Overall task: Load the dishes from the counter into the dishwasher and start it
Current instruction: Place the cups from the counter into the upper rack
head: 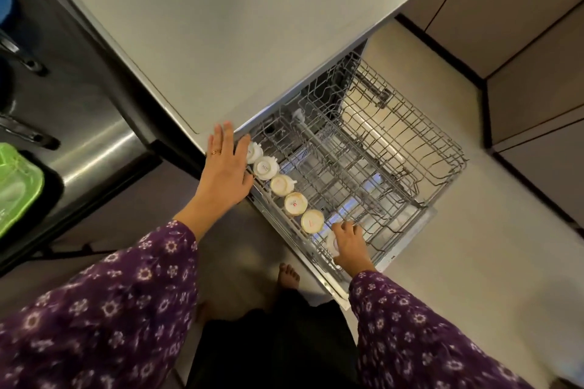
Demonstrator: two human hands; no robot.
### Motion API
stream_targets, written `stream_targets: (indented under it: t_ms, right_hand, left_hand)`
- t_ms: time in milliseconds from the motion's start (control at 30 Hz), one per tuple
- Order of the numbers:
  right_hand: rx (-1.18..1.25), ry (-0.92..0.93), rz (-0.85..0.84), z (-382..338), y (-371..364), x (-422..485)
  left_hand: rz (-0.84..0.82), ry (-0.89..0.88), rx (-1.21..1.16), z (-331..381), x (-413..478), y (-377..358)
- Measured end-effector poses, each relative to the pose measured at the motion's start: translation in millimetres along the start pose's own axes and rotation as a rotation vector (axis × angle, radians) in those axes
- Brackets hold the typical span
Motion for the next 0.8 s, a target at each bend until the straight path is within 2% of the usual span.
stream_targets:
  t_ms: [467, 700, 800]
  right_hand:
    - [-0.079, 0.04, -0.028, -0.1, -22.8, 18.2]
    - [-0.018, -0.045, -0.047, -2.0, -14.6, 12.5]
    - [0.012, -0.071, 0.001, -9.3, -3.5, 6.4]
  left_hand:
    - [0.018, -0.023, 0.042, 0.5, -1.4, -8.4]
    - [0.018, -0.056, -0.084, -6.2, -3.9, -3.6]
    - [0.043, -0.072, -0.193, -14.6, -7.1, 7.0]
Point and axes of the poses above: each hand's wrist, its own x-axis towards the middle knuckle, its own y-axis out of the back of the hand, z = x × y, the point moved 7 cm from there along x, towards the middle knuckle, and after that the axes turned 15 degrees about x, right-handed, at the moved point
